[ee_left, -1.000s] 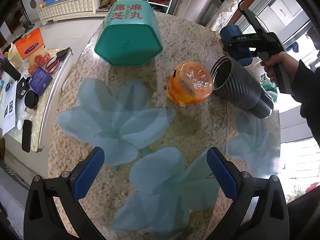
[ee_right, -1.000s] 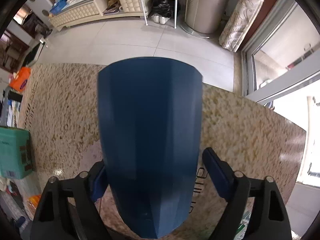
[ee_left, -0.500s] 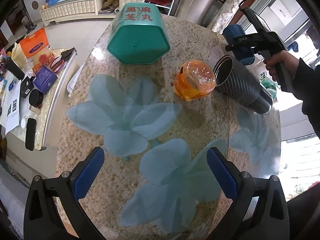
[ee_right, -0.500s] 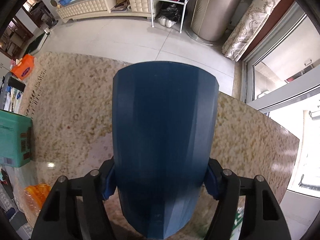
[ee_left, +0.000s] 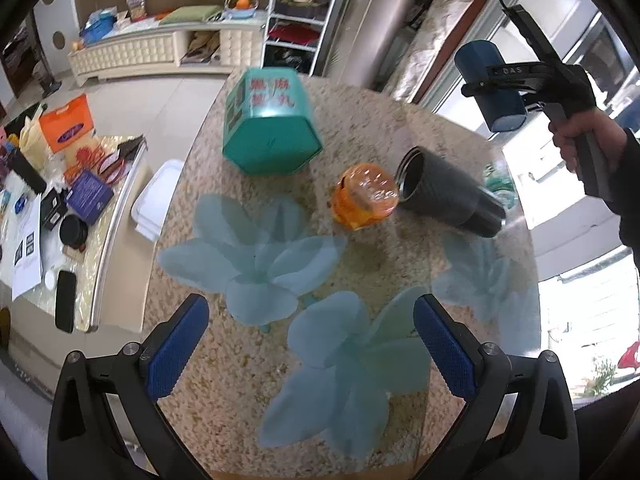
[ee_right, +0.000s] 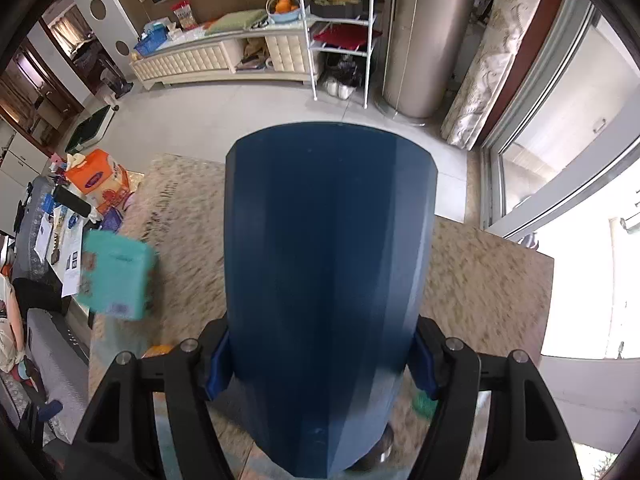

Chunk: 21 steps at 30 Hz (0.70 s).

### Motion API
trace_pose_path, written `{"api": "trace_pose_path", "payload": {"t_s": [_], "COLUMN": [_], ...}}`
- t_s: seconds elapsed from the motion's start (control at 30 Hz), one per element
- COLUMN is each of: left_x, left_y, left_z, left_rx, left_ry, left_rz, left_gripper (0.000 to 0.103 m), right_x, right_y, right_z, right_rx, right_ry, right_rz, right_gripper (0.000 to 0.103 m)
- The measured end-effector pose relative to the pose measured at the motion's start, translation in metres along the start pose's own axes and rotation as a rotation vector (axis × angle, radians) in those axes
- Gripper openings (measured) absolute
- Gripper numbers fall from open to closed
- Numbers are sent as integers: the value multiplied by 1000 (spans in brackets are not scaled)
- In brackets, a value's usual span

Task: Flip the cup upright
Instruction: 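Lift the blue cup with the right gripper and rotate it upright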

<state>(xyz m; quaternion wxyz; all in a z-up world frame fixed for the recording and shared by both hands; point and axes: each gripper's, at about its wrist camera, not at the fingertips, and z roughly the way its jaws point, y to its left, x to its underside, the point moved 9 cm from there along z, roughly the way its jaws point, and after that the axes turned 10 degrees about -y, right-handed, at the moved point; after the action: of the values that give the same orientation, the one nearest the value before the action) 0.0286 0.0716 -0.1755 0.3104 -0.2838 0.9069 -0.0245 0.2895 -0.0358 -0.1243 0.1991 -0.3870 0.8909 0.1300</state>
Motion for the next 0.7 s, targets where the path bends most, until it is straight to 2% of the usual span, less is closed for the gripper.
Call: {"api": "trace_pose_path", "payload": {"t_s": [0.17, 0.33, 0.57, 0.7], "left_x": [-6, -1, 25, 41], "left_y": [-1, -2, 3, 7], "left_z": [-20, -35, -42, -45], "left_rx": [21, 39, 47, 44], "left_ry": [-43, -58, -23, 3], "left_rz": [24, 69, 122, 155], "left_gripper": [103, 103, 103, 103], "right_x": [33, 92, 189, 233], "right_y": [20, 42, 81, 90], "right_z": [-40, -56, -26, -5], "right_rx": [-1, -31, -86, -76], "right_ry": [-20, 0, 133, 182], "right_rz": [-8, 23, 113, 148], "right_gripper": [68, 68, 68, 68]}}
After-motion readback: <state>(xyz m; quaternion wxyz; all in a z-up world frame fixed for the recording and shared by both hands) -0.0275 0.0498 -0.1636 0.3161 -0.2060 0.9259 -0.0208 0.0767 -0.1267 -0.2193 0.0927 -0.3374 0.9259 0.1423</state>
